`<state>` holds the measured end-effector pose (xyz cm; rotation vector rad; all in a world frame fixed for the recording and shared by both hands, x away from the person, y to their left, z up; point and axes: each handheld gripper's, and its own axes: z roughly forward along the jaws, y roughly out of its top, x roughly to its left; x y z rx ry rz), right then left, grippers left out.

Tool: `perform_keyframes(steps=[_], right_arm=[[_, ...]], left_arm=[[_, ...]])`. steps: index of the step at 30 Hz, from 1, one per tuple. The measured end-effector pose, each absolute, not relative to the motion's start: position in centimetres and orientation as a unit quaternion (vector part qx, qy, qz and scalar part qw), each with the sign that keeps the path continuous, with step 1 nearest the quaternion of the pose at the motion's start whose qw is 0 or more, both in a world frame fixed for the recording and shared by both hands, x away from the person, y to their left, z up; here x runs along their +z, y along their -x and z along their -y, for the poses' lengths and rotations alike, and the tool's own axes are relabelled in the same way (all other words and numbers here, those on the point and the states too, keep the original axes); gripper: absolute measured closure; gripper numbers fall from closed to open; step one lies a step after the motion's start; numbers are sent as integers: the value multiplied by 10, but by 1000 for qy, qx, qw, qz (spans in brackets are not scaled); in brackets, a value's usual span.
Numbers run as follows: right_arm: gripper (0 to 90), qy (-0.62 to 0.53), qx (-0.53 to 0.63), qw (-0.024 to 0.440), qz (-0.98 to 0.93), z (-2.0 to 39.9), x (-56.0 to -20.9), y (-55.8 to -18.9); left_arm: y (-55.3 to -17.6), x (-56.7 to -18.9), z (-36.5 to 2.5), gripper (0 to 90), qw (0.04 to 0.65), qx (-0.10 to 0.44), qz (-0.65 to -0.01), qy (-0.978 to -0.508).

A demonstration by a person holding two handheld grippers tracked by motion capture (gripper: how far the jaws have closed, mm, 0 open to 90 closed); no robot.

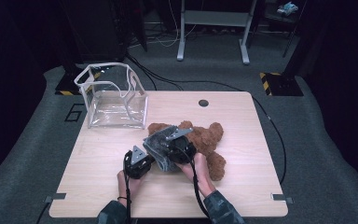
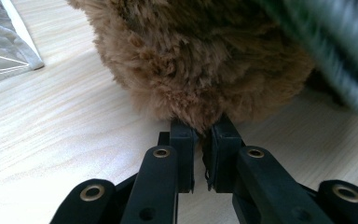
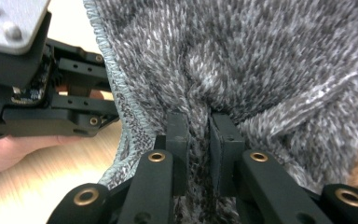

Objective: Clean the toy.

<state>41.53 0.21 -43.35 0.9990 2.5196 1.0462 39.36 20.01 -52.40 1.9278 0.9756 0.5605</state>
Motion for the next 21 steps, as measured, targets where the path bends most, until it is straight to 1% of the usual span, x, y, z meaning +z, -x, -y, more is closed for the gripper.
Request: perform_keyframes(steps=[5,10,12,15,19,21], right_arm=[[802,-344,349,106,-865,-5,-446,-411],[802,-343,319,88,-879,-13,-473,-407],[802,-343,315,84,-881,-13,-474,-407],[801,-341,335,88,-874,-8,-455,-407],[800,-339,379,125,-852,3,-418,-417],[799,-348,386,136,-843,3,-407,-423]], left_arm=[[-393,-524,-200,826,440,226,-393,-775],[-393,-524,-201,826,441,226,-392,-775],[-393,-525,-201,826,446,229,-394,-770],[-393,-524,-201,828,450,229,-395,-767],[-393,-525,-201,831,452,229,-396,-766],[-392,-525,-200,831,453,228,-398,-765]])
